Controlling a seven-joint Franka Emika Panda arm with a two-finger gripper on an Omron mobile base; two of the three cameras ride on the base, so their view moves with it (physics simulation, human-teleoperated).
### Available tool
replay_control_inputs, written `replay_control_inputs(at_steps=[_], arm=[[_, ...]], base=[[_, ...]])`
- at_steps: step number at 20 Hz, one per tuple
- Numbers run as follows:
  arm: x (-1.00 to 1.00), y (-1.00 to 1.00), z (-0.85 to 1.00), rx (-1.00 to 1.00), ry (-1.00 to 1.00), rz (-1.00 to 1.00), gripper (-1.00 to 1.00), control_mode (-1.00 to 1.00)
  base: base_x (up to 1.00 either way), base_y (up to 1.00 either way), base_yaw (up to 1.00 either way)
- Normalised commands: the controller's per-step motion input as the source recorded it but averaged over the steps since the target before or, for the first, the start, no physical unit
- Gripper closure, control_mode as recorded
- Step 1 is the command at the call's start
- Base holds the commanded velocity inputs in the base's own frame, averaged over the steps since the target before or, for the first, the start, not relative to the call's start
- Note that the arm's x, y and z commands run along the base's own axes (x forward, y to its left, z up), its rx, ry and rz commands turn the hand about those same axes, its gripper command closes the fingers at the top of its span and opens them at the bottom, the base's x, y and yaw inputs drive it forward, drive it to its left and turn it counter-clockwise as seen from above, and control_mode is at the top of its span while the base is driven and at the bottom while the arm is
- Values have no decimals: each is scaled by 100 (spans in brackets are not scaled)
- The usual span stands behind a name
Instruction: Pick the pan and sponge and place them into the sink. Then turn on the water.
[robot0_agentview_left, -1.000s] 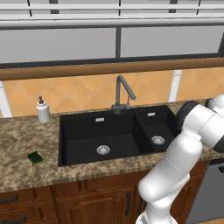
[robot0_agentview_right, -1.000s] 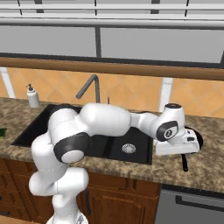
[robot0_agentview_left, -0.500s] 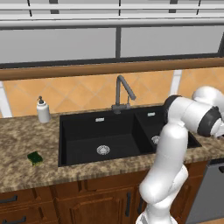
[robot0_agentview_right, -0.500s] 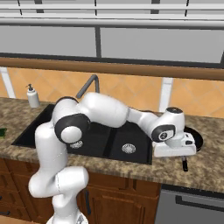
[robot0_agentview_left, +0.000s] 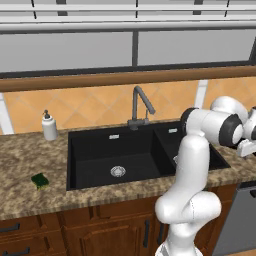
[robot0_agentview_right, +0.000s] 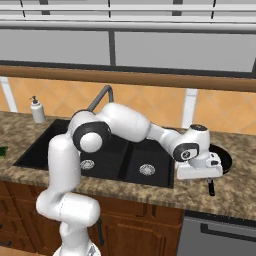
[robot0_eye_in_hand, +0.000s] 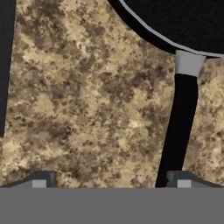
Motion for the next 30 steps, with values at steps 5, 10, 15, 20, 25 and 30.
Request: replay_control_inputs(at_steps=[5, 10, 15, 20, 25, 30], arm=[[32, -43, 0, 9, 6, 0, -100, -100], [29, -27, -2, 4, 4, 0, -100, -100], [18, 0, -22, 0, 0, 0, -100, -100], [11, -3, -22, 0, 0, 0, -100, -100], [0, 0, -24, 0, 0, 0, -100, -100], [2, 0, -6, 0, 1, 0, -100, -100]], base=[[0, 0, 0], [0, 0, 0], [0, 0, 0], [0, 0, 0], [0, 0, 0], [0, 0, 0]])
